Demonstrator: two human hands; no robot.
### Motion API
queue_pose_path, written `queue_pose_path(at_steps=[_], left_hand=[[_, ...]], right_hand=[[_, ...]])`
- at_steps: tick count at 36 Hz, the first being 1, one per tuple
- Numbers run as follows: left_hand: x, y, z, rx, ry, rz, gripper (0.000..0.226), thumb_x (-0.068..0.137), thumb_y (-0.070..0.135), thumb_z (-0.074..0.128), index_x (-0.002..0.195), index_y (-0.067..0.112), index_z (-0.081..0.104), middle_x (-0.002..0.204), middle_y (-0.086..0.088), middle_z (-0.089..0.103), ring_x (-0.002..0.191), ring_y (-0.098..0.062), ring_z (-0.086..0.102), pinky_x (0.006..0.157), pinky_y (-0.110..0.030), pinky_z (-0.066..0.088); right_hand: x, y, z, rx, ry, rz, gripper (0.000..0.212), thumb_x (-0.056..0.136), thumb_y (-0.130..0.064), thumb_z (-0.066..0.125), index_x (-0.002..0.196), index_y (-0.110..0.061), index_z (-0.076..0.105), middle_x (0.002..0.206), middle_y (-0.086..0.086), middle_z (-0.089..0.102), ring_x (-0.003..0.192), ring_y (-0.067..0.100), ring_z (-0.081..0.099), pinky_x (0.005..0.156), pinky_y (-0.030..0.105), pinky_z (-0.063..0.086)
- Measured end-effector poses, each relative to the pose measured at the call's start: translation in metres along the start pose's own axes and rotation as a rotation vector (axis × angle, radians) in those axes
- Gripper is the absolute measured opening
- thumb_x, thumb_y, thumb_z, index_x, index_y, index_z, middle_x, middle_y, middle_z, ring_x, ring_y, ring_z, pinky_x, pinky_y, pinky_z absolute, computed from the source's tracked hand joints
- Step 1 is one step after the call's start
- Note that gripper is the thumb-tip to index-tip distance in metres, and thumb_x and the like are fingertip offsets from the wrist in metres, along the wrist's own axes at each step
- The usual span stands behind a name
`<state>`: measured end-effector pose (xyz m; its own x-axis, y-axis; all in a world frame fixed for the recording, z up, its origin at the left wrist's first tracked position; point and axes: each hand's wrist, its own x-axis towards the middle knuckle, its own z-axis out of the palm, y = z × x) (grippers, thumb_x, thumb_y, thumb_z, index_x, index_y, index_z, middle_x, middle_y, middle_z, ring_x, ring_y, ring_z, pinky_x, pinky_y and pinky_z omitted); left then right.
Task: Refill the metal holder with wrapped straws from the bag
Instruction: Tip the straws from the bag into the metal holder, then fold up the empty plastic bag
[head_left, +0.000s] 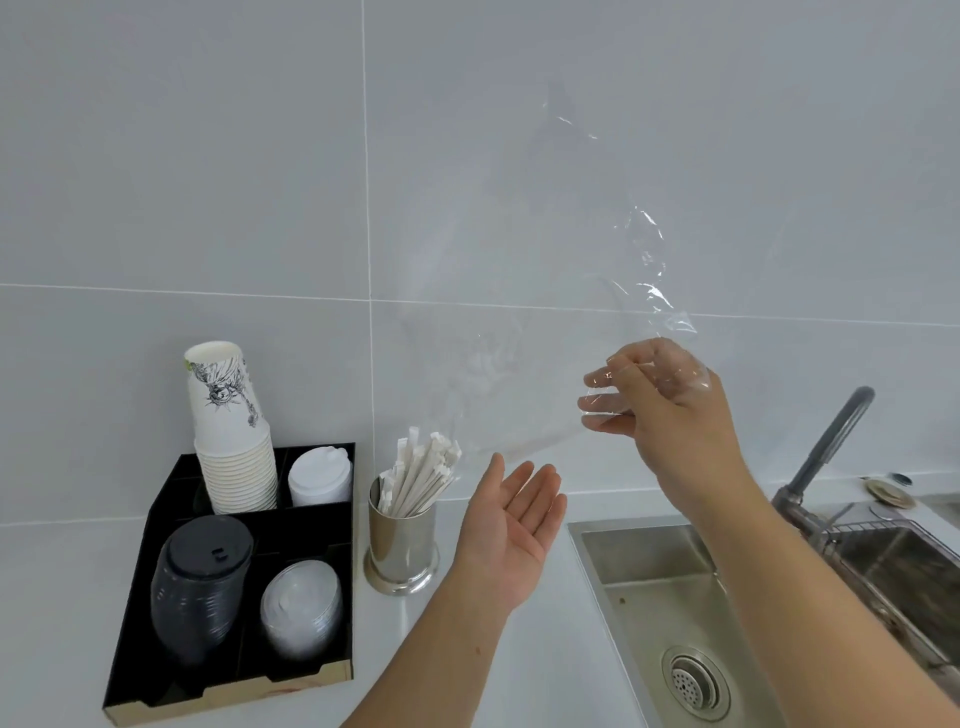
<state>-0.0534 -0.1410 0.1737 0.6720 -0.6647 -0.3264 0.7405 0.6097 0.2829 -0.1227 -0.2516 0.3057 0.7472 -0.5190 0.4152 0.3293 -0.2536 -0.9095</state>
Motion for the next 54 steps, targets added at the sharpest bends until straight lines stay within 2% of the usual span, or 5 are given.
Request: queue_pose_path(at_steps=[27,36,42,47,54], left_hand=[[-0.013,0.035,-0.013,0.42,-0.084,0.35,0.011,0.099,0.015,0.054,0.089,0.013,0.056,0.106,-0.008,0.077,0.092,-0.022,0.075,0.066,-0.032,0.06],[-0.012,0.056,-0.023,0.615,-0.178,0.33,0.006,0.096,0.015,0.057,0.09,0.016,0.055,0.107,-0.01,0.077,0.09,-0.027,0.074,0.068,-0.034,0.06],[-0.02,0.074,-0.028,0.709,-0.205,0.291,0.01,0.08,0.024,0.066,0.078,0.018,0.058,0.106,-0.012,0.076,0.09,-0.028,0.074,0.069,-0.034,0.06],[-0.026,0.089,-0.039,0.757,-0.211,0.315,0.008,0.082,0.022,0.063,0.074,0.021,0.064,0.105,-0.013,0.076,0.092,-0.029,0.073,0.072,-0.036,0.06],[-0.029,0.093,-0.049,0.668,-0.077,0.519,0.019,0.096,0.007,0.054,0.078,0.012,0.057,0.109,-0.011,0.076,0.095,-0.022,0.074,0.082,-0.042,0.061]], right_hand=[[-0.114,0.13,-0.073,0.48,-0.037,0.449,0.067,0.079,-0.013,0.073,0.141,-0.03,0.051,0.123,0.011,0.069,0.116,0.039,0.063,0.078,0.052,0.057],[-0.114,0.15,-0.088,0.691,0.092,0.666,0.087,0.062,-0.068,0.077,0.134,-0.024,0.059,0.129,0.02,0.065,0.112,0.038,0.066,0.08,0.056,0.057],[-0.102,0.163,-0.073,0.616,0.103,0.851,0.065,0.084,-0.039,0.067,0.138,-0.007,0.052,0.136,0.019,0.06,0.127,0.035,0.053,0.103,0.052,0.044],[-0.099,0.173,-0.06,0.603,0.135,0.836,0.052,0.078,0.007,0.068,0.129,-0.002,0.061,0.096,0.013,0.063,0.072,0.019,0.063,0.063,0.028,0.06],[-0.119,0.183,-0.047,0.507,0.033,0.848,0.067,0.067,0.003,0.075,0.13,-0.013,0.059,0.08,0.01,0.069,0.067,0.019,0.069,0.059,0.031,0.059]])
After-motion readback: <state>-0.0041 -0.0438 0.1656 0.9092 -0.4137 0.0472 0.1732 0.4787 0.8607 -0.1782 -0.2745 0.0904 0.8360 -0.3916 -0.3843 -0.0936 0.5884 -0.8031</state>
